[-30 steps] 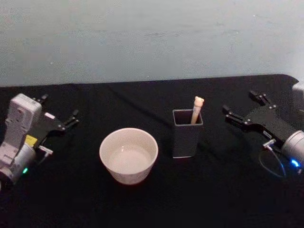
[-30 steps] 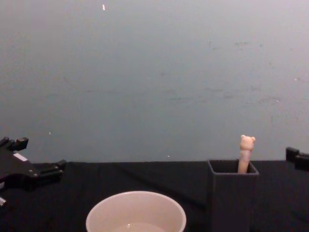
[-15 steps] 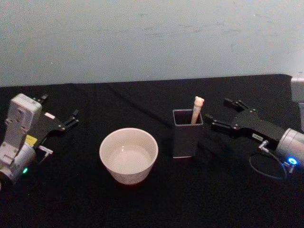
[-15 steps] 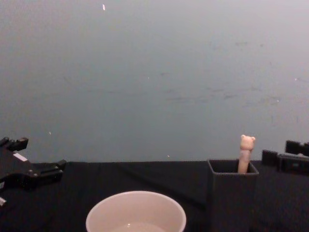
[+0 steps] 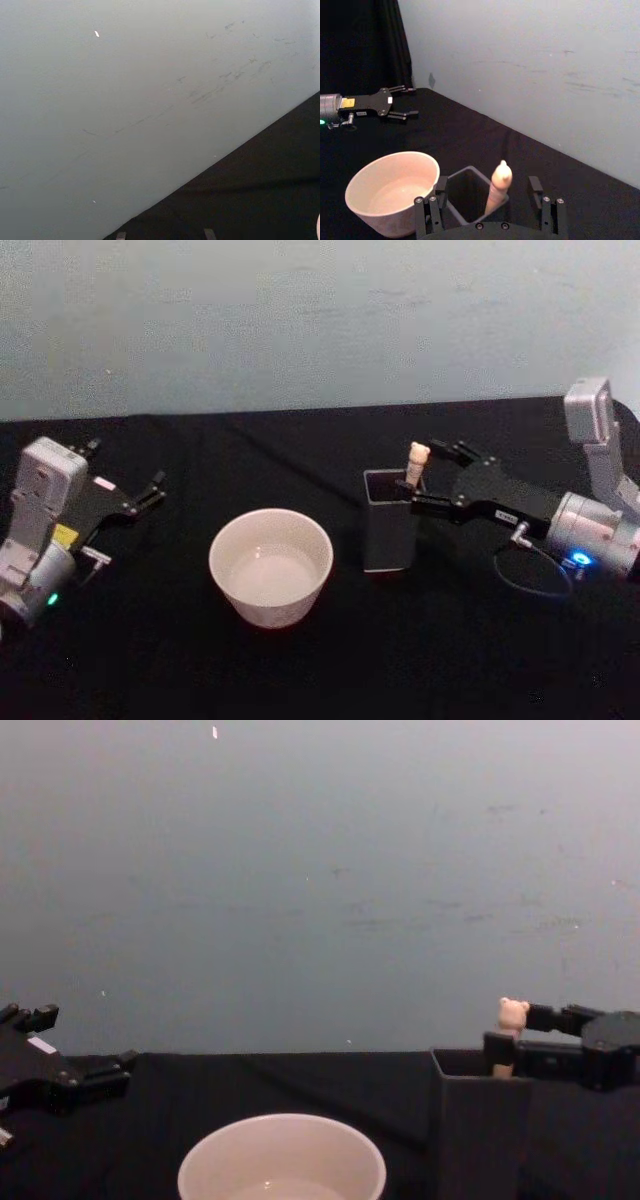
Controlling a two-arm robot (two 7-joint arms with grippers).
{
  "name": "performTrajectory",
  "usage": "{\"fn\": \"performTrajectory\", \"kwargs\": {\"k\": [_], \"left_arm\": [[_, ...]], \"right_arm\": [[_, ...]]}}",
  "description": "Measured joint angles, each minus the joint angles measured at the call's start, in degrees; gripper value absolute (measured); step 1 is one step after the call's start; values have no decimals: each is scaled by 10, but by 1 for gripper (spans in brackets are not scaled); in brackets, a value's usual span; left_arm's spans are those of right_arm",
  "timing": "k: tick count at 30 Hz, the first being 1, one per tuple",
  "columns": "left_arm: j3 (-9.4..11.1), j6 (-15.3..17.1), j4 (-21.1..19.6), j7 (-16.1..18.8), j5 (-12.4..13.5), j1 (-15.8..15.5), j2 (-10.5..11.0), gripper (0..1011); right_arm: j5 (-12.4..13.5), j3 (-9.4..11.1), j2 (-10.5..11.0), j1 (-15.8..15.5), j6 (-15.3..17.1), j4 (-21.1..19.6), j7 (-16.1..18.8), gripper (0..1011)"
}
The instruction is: Pick up the stirring spoon with one hand, stir inside the cup, then place it back in its original position.
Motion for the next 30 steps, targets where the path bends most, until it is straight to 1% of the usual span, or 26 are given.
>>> {"fn": "performTrajectory", "kwargs": {"k": [4, 10, 23, 26, 27, 28, 29, 30], "left_arm": [[0, 0, 0, 0, 0, 0, 0, 1002], [0, 0, 0, 0, 0, 0, 0, 1002], [0, 0, 0, 0, 0, 0, 0, 1002], [0, 0, 0, 0, 0, 0, 0, 1001], [0, 0, 0, 0, 0, 0, 0, 1001], [0, 0, 0, 0, 0, 0, 0, 1002], [0, 0, 0, 0, 0, 0, 0, 1001], [0, 0, 0, 0, 0, 0, 0, 1001]], "right_arm": [[-5, -7, -9, 15, -3, 17, 9, 1000], [-7, -13, -16, 24, -4, 27, 13, 1000], [-7, -12, -15, 23, -4, 25, 12, 997], [-7, -12, -15, 22, -4, 25, 12, 953], [-7, -12, -15, 22, -4, 25, 12, 953], [-7, -12, -15, 22, -4, 25, 12, 913], [-7, -12, -15, 22, -4, 25, 12, 902], [-7, -12, -15, 22, -4, 25, 12, 868]]}}
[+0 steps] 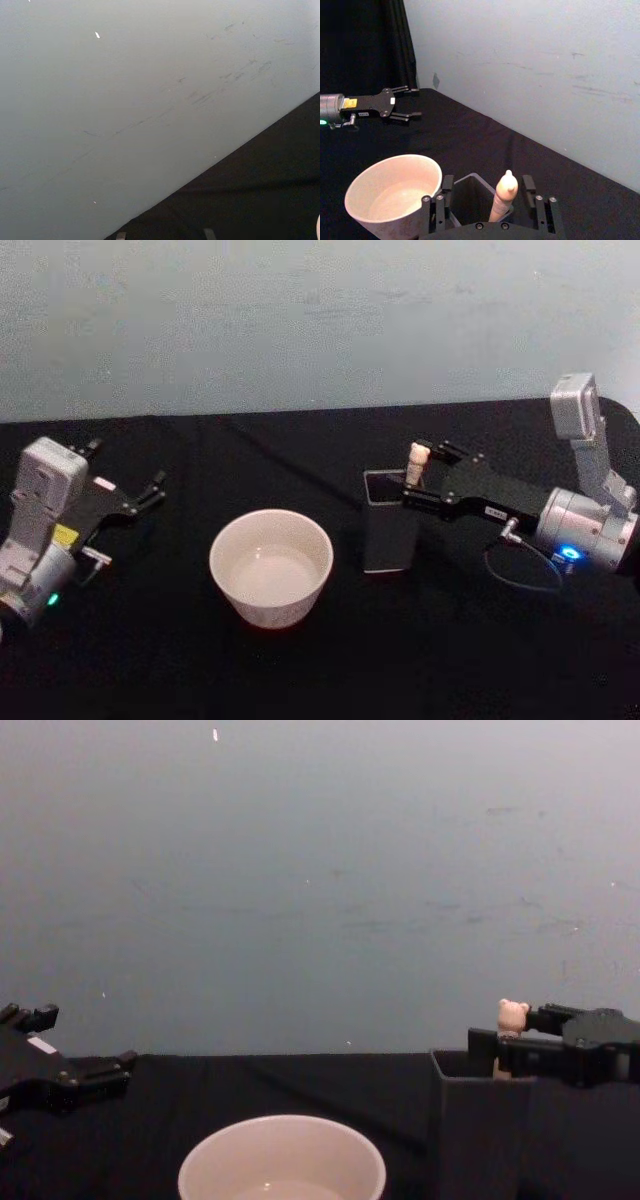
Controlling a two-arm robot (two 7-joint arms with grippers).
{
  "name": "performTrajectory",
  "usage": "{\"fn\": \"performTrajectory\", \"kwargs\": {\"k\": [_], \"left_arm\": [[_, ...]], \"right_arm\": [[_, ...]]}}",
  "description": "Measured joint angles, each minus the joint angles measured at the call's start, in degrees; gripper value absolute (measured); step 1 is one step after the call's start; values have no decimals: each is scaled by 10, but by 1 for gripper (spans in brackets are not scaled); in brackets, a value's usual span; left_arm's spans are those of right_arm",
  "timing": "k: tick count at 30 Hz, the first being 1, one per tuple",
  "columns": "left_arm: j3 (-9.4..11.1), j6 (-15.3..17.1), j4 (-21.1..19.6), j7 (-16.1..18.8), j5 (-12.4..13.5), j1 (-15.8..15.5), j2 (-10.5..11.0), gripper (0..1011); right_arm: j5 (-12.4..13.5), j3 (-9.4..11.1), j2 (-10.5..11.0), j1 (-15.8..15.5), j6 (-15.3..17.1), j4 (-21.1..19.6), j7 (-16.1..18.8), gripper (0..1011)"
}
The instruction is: Pick up the stirring spoon with one hand, stir inside the cup, then place it back in its original position.
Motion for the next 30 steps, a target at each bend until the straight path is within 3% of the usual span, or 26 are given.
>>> {"fn": "performTrajectory", "kwargs": {"k": [20, 30], "left_arm": [[0, 0, 0, 0, 0, 0, 0, 1001], [0, 0, 0, 0, 0, 0, 0, 1001]], "right_arm": [[1, 1, 1, -1, 0, -1, 0, 243], [1, 1, 2, -3, -2, -5, 1, 212]]}}
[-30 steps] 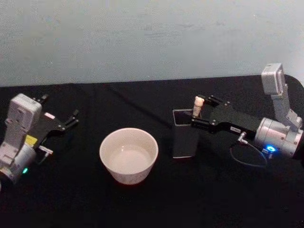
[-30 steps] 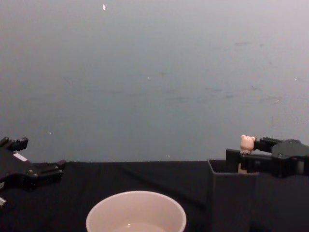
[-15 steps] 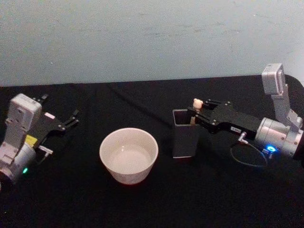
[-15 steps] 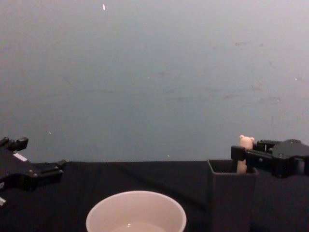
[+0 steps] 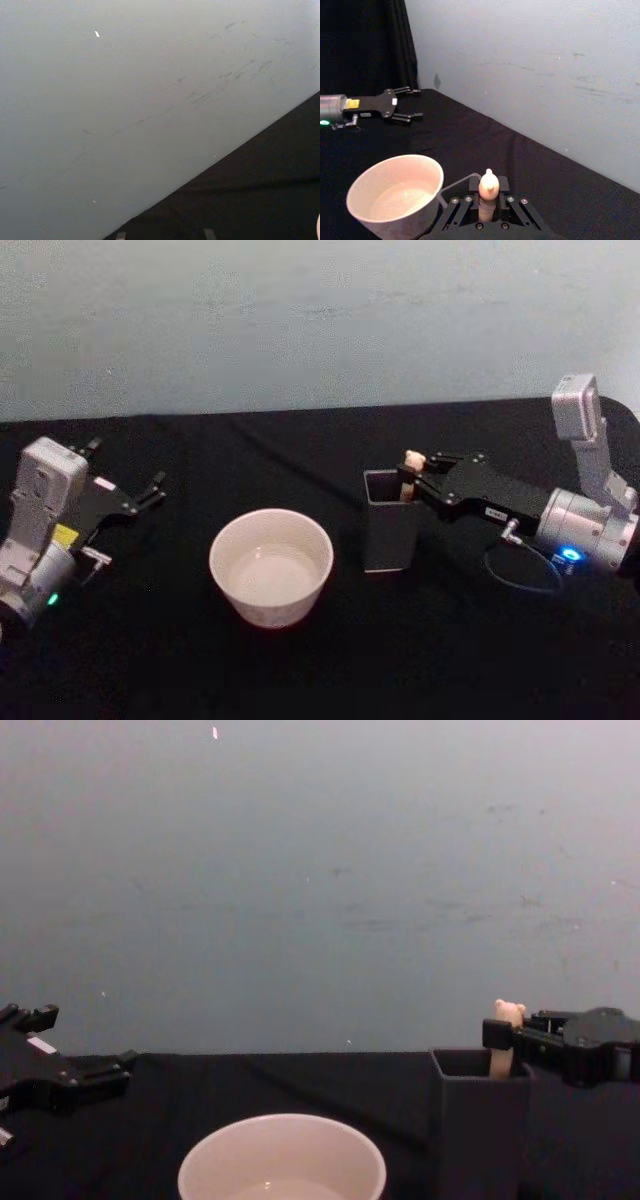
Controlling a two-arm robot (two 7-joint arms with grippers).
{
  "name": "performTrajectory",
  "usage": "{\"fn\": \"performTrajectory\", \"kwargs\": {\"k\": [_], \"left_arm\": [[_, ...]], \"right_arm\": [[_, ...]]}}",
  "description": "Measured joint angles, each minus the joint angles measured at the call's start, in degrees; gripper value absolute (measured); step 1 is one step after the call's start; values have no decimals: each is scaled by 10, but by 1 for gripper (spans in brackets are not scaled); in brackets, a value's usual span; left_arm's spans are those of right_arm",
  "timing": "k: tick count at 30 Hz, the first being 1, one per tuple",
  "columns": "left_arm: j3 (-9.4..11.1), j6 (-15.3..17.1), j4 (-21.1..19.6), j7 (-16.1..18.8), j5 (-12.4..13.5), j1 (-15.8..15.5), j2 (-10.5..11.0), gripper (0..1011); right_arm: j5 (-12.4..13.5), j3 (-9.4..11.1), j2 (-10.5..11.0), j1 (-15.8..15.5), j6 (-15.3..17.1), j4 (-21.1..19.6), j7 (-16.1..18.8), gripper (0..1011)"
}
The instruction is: Pick up the stirring spoon with one hand, stir inside the cup, then place it back in its original position.
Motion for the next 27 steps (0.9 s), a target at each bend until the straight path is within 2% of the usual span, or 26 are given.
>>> {"fn": "performTrajectory", "kwargs": {"k": [12, 18, 27], "left_arm": [[0, 0, 0, 0, 0, 0, 0, 1001], [0, 0, 0, 0, 0, 0, 0, 1001], [0, 0, 0, 0, 0, 0, 0, 1001]], "right_arm": [[-4, 7, 16, -18, -30, -57, 0, 212], [-6, 25, 31, -31, -55, -103, -6, 212], [-4, 54, 36, -42, -89, -145, -15, 212]]}}
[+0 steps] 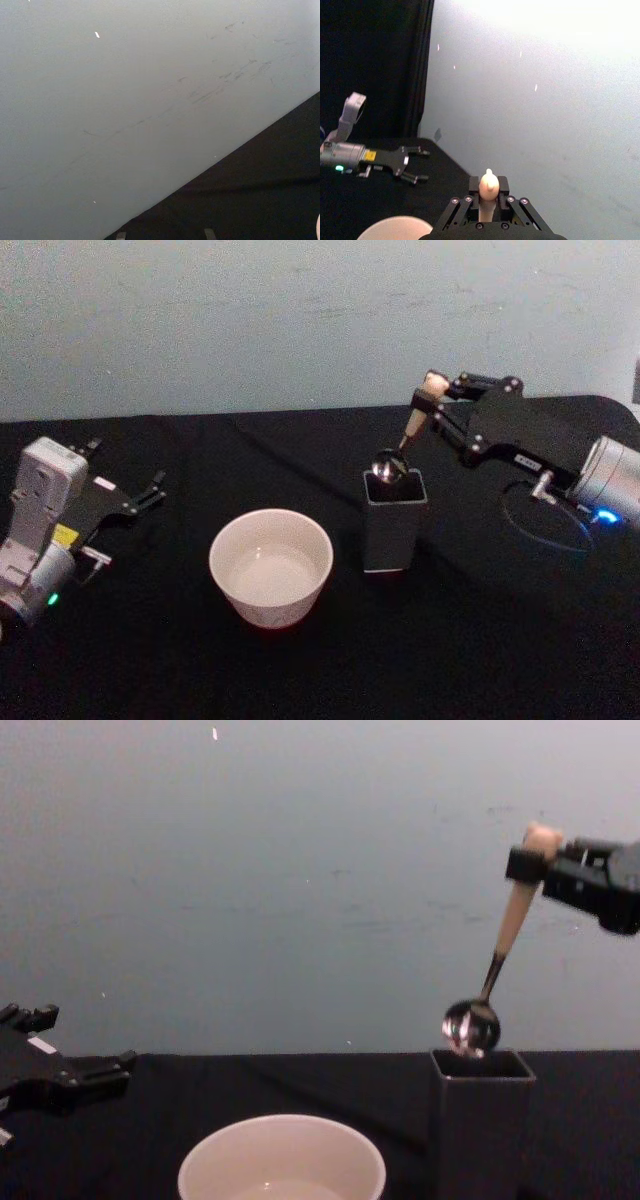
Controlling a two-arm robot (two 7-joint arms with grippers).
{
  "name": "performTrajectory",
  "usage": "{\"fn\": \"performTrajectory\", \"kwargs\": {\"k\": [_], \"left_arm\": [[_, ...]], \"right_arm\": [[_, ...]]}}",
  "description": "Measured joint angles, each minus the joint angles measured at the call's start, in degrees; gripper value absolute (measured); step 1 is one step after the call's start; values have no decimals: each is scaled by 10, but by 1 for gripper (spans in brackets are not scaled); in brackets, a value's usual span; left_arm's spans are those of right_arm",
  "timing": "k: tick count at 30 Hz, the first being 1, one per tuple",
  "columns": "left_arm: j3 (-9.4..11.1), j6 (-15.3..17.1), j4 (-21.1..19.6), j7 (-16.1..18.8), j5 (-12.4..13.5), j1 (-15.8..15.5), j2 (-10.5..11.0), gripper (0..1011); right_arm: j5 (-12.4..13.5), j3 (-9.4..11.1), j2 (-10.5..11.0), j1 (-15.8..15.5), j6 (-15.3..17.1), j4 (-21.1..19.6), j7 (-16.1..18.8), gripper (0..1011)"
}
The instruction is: Pick up the stirring spoon with one hand, stir inside the cup, then place it back in its original position.
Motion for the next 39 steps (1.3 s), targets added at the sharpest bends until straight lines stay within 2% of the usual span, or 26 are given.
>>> {"fn": "performTrajectory", "kwargs": {"k": [6, 13, 25, 35, 39], "left_arm": [[0, 0, 0, 0, 0, 0, 0, 1001], [0, 0, 0, 0, 0, 0, 0, 1001], [0, 0, 0, 0, 0, 0, 0, 1001], [0, 0, 0, 0, 0, 0, 0, 1001], [0, 0, 0, 0, 0, 0, 0, 1001]], "right_arm": [[-3, 8, -7, 2, -16, -10, -3, 212], [-13, -3, -24, 14, -18, -3, -1, 212], [-48, -62, -74, 45, -24, 41, 15, 212], [-57, -95, -99, 57, -34, 69, 35, 212], [-69, -107, -108, 61, -45, 84, 36, 212]]}}
